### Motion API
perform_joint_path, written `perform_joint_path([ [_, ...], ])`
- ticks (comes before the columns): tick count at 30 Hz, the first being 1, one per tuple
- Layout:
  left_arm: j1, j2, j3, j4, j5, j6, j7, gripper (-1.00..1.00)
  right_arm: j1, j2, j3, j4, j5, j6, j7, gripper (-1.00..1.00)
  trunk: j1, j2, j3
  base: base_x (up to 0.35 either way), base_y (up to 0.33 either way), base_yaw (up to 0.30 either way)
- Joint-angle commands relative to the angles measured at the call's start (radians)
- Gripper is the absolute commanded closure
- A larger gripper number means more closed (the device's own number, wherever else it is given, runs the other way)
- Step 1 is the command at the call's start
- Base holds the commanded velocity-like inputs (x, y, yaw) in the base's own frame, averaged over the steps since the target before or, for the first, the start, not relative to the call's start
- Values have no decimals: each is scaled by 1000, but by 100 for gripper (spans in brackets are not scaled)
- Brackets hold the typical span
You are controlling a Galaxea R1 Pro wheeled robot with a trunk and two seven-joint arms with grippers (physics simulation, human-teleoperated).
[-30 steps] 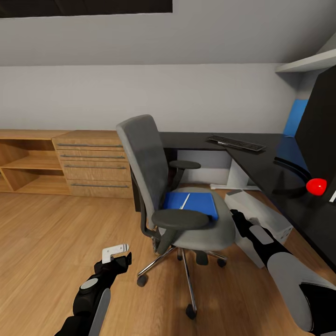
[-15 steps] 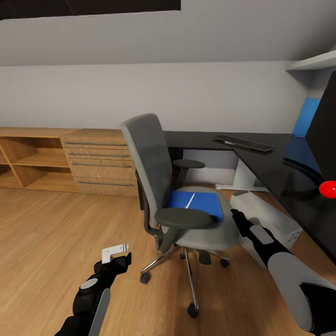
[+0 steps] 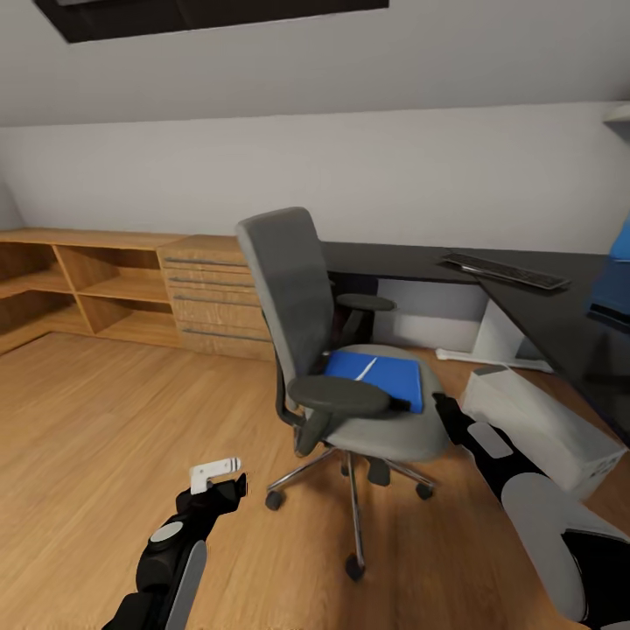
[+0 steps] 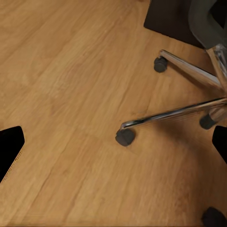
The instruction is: In the bedroom, organize the workspace by keeping the computer under the desk, ensuring the monitor is on the desk, placing the keyboard on the desk next to the monitor, placing the mouse on the desk next to the keyboard, moving the folder from the swivel chair onto the desk next to the mouse, stacking the notebook on top of the folder with the pen on top of the notebook, and positioning the swivel chair next to the desk.
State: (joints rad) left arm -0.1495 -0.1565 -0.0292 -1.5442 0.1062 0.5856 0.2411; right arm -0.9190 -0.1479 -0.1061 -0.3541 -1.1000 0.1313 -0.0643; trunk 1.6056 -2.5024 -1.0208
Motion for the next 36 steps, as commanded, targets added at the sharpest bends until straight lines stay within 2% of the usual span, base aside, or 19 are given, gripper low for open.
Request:
perform_joint_path([
  [1,-1,0,-1,-1,10,3,9,-100,0,1,-3,-3,-15,5,-3,-100,0,0,-2,0,0,250],
  [6,-1,0,-1,-1,10,3,9,-100,0,2,-3,-3,-15,4,-3,-100,0,0,-5,0,0,229],
  [11,-1,0,-1,-1,10,3,9,-100,0,0,-3,-3,-15,4,-3,-100,0,0,-6,0,0,48],
  [21,-1,0,-1,-1,10,5,9,-100,0,-1,-4,-3,-15,4,-3,-100,0,0,-6,0,0,-169],
  [36,-1,0,-1,-1,10,4,9,-100,0,4,0,-7,-11,3,-5,-100,0,0,-6,0,0,-14],
])
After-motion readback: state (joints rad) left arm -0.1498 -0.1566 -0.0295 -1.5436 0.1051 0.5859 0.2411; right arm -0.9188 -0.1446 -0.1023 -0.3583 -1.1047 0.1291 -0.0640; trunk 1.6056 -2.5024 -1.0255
